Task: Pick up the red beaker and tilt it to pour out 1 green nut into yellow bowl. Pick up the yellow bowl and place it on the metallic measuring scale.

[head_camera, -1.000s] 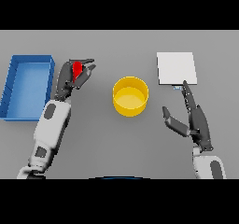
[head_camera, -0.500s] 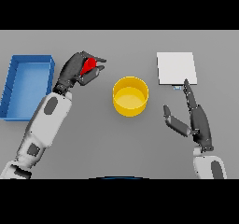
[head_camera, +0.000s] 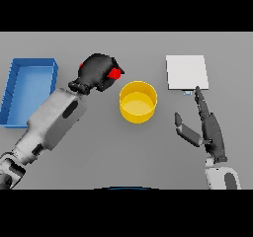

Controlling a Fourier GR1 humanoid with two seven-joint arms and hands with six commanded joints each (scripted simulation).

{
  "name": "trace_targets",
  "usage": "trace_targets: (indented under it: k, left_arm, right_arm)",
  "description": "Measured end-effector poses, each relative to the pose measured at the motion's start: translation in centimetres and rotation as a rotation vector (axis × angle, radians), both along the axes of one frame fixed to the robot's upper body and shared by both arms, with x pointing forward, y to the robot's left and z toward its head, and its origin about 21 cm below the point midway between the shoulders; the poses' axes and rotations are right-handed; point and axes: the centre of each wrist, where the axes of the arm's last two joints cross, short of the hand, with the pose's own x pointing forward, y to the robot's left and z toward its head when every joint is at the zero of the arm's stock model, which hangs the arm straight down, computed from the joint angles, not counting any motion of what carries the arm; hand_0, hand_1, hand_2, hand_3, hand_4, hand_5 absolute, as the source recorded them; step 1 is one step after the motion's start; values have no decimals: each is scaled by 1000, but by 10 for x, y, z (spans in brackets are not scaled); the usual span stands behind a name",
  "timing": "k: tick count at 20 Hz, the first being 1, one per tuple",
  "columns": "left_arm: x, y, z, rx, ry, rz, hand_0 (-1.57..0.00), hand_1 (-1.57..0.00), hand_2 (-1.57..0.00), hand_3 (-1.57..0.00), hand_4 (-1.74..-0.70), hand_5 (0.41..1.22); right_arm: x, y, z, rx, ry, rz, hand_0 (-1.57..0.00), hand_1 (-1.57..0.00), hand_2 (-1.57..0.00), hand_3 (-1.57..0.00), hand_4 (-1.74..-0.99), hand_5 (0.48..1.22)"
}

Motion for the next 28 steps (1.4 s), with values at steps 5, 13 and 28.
trace_targets:
  k: [5,13,28]
  left_arm:
    - [14,-17,15,315,-67,-125,-1571,-1571,-1571,-1571,-1647,1203]
    - [21,-55,29,738,-83,-298,-1571,-1571,-1571,-1571,-1709,1218]
    - [18,-101,35,1320,-352,-489,-1571,-1571,-1571,-1571,-1734,1221]
  right_arm:
    - [5,2,-1,12,-5,10,1,1,1,1,-1262,705]
    - [5,6,-3,32,-9,-26,1,1,1,1,-1198,650]
    - [7,5,-3,3,-17,-45,1,1,1,1,-1153,627]
